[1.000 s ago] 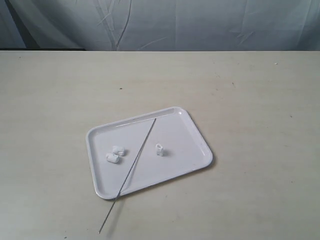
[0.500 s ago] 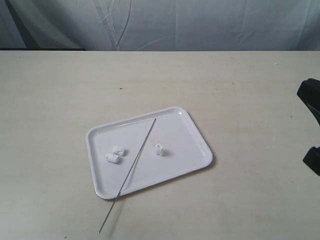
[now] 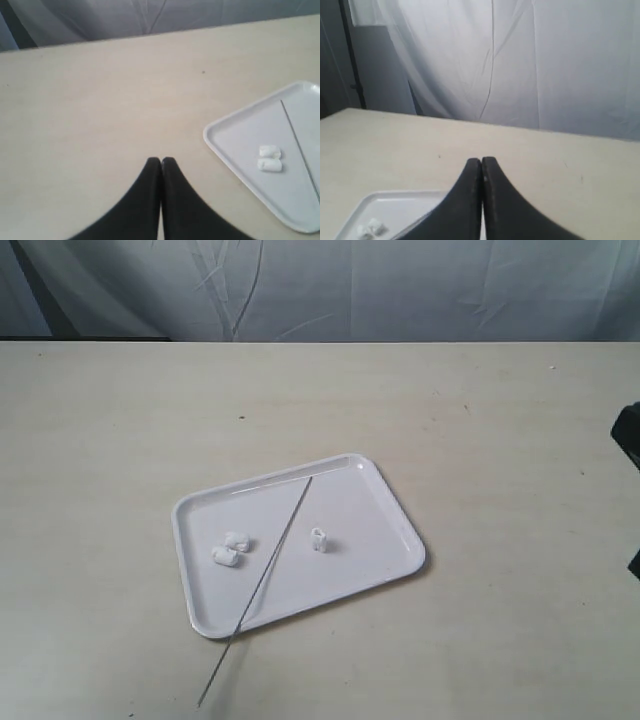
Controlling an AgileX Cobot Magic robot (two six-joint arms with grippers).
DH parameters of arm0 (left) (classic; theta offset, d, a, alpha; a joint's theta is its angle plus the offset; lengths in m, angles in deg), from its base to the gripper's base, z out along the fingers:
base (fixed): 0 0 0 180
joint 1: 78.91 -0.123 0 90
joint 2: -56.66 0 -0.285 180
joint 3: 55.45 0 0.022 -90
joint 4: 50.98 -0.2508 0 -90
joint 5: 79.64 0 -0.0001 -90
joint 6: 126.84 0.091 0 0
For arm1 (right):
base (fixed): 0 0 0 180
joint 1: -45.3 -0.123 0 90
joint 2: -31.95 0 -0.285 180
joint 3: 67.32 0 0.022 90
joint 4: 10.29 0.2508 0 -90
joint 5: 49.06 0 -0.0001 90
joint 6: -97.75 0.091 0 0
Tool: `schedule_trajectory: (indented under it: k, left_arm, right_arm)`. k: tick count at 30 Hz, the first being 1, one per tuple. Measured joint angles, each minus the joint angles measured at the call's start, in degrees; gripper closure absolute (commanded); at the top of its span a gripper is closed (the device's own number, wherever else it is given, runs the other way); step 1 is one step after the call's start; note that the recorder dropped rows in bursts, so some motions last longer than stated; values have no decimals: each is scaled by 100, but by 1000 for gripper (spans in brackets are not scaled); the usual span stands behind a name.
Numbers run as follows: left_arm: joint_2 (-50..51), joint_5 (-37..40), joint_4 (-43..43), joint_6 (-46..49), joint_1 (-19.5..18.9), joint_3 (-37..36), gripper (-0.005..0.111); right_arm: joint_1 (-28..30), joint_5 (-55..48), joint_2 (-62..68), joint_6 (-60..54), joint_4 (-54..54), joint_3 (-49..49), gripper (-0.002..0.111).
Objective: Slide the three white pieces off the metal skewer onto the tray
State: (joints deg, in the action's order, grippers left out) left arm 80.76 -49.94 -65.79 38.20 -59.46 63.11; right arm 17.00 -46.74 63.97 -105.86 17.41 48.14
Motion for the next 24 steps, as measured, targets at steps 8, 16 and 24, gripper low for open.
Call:
schedule_trajectory:
  k: [8,16,24]
  left_arm:
    - [0,-819,477,10,0,-677,107]
    - [0,-1389,1917,21,0,-1552,107]
    - [-62,-1638,3720,36,-290,-1555,107]
  right_arm:
    - [1461,-1254,-627,0,-158,-246,109]
    - [2571,-1151,-1396,-111,-102,-961,109]
    - [2632,-1139,-1942,-126,-95,-1253,109]
